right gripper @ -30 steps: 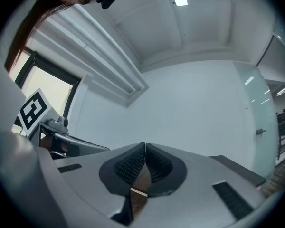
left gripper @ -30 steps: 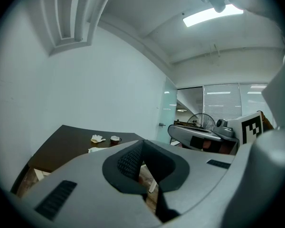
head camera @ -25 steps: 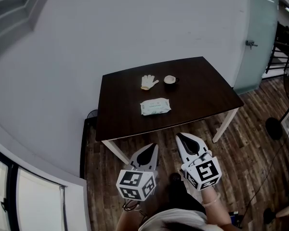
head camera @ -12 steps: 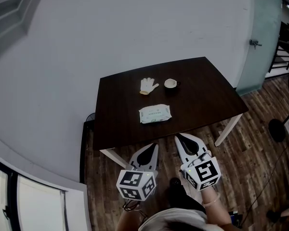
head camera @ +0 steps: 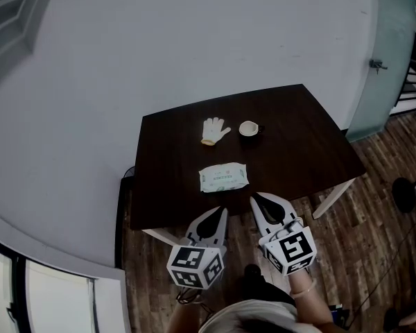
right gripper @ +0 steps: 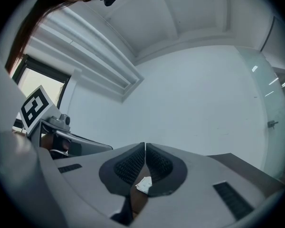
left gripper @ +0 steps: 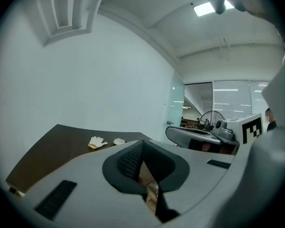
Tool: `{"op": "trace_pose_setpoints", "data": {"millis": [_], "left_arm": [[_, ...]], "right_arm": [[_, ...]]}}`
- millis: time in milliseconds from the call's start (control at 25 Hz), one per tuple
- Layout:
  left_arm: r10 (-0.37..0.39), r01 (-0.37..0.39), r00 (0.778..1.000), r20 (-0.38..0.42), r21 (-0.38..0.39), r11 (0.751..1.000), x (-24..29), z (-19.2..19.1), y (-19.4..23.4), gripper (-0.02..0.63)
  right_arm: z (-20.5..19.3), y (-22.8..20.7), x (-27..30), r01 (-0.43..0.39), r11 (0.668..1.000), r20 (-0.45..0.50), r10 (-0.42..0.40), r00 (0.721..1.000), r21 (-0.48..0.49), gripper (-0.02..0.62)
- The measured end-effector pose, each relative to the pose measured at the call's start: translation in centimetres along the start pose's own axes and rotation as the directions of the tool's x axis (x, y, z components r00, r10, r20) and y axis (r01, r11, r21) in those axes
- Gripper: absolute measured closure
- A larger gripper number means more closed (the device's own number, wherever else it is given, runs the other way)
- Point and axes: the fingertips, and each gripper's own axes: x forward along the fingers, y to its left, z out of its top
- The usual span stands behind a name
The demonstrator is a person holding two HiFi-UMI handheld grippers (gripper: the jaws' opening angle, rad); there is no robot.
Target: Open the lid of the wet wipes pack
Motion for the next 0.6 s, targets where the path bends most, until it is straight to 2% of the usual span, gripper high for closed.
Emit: {"op": "trace_pose_setpoints", "data": {"millis": [400, 600], "left_arm": [[0.052, -0.051, 0.999, 0.010, -0.020, 0.998, 7.2, 0.7, 2.7, 0.592], [0.110, -0.109, 0.994, 0.016, -0.038, 0.993, 9.0, 0.5, 4.4, 0.592]], "right_arm": [[-1.2, -5.8, 5.3, -0.041, 0.999, -0.018, 0.041, 0.999, -0.010, 0.591], [-2.1, -7.1, 7.7, -0.089, 0.996, -0.030, 0.089, 0.996, -0.011, 0.591]]}}
